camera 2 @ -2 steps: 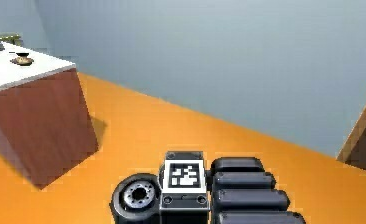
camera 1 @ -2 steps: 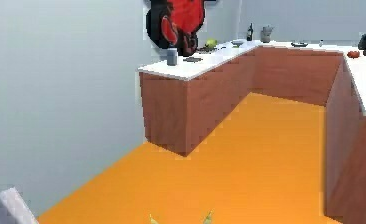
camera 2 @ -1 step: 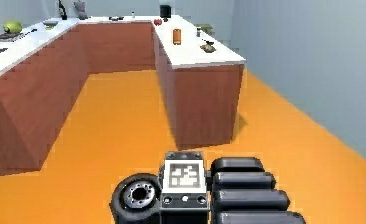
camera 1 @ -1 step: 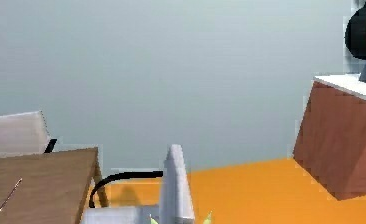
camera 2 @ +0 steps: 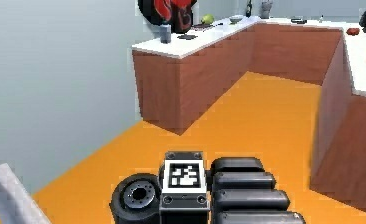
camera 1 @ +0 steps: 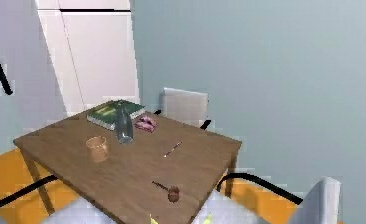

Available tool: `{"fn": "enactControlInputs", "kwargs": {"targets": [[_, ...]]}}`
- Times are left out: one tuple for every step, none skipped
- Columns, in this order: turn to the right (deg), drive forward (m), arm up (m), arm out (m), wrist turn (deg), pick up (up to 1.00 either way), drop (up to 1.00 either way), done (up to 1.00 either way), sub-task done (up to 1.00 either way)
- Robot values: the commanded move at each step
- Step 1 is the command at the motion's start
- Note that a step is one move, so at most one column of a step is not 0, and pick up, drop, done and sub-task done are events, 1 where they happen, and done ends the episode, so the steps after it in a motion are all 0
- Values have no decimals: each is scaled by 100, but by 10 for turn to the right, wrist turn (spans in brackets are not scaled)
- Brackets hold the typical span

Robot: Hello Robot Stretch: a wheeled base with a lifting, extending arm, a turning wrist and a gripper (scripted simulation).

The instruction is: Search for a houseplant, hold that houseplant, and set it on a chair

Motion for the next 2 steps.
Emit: {"fn": "enactControlInputs", "kwargs": {"targets": [[-330, 0, 0, 0, 0, 0, 0, 0, 0], [450, 0, 0, 0, 0, 0, 0, 0, 0]]}}
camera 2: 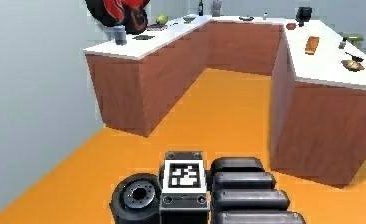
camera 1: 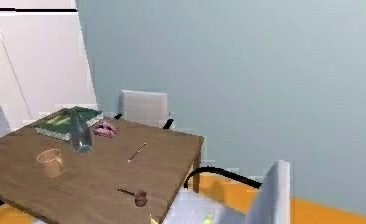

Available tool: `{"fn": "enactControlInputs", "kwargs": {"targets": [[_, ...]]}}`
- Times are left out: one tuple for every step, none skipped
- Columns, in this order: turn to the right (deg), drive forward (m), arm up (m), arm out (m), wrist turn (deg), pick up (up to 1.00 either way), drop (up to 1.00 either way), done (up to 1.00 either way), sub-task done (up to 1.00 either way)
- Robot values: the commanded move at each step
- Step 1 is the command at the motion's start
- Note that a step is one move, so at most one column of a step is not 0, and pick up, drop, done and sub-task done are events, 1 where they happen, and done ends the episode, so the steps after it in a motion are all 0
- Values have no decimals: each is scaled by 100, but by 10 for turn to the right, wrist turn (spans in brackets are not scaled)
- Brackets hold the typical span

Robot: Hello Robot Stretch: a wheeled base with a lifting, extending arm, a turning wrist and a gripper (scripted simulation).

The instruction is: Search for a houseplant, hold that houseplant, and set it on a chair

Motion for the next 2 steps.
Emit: {"fn": "enactControlInputs", "kwargs": {"targets": [[120, 0, 0, 0, 0, 0, 0, 0, 0], [0, 15, 0, 0, 0, 0, 0, 0, 0]]}}
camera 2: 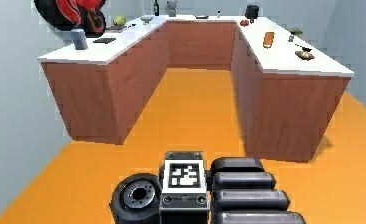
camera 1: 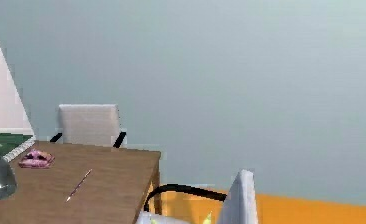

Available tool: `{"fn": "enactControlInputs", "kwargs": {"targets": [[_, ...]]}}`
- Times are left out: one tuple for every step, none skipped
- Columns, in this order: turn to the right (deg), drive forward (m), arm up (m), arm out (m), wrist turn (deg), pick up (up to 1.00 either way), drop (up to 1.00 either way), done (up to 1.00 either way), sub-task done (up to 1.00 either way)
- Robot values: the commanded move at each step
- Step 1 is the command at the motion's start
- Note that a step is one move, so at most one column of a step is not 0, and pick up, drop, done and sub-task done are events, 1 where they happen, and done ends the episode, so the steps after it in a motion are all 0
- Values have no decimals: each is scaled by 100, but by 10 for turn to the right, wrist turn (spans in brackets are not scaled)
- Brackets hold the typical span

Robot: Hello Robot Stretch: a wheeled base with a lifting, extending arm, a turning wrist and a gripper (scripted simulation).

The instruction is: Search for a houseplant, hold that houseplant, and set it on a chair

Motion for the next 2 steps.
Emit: {"fn": "enactControlInputs", "kwargs": {"targets": [[90, 0, 0, 0, 0, 0, 0, 0, 0], [-30, 0, 0, 0, 0, 0, 0, 0, 0]]}}
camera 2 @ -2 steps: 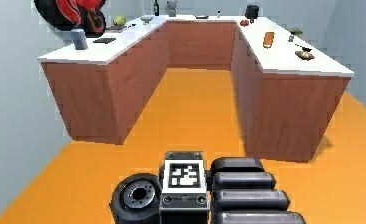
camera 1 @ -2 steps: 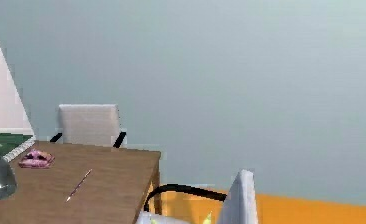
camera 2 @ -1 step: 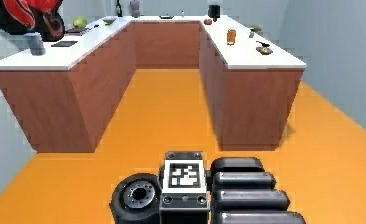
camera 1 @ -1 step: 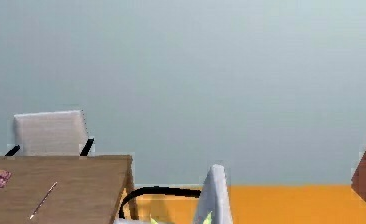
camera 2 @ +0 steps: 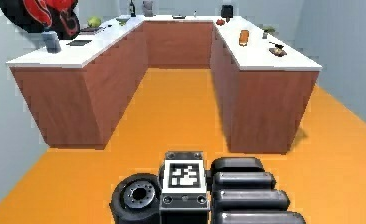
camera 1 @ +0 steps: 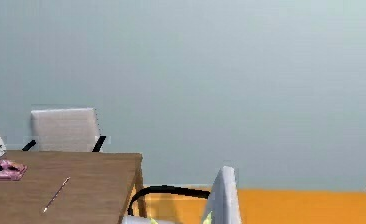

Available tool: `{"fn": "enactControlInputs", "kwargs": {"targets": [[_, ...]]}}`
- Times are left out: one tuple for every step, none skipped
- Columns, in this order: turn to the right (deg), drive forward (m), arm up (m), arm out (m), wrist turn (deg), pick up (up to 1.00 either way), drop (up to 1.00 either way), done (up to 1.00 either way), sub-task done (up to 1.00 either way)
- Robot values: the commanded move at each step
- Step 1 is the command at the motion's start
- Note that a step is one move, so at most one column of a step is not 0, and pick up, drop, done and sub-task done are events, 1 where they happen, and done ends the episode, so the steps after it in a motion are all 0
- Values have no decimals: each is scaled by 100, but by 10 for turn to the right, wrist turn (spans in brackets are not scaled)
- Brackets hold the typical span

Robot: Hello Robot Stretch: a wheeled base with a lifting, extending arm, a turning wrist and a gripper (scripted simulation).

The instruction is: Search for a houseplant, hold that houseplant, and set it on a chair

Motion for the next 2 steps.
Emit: {"fn": "enactControlInputs", "kwargs": {"targets": [[30, 0, 0, 0, 0, 0, 0, 0, 0], [-60, 0, 0, 0, 0, 0, 0, 0, 0]]}}
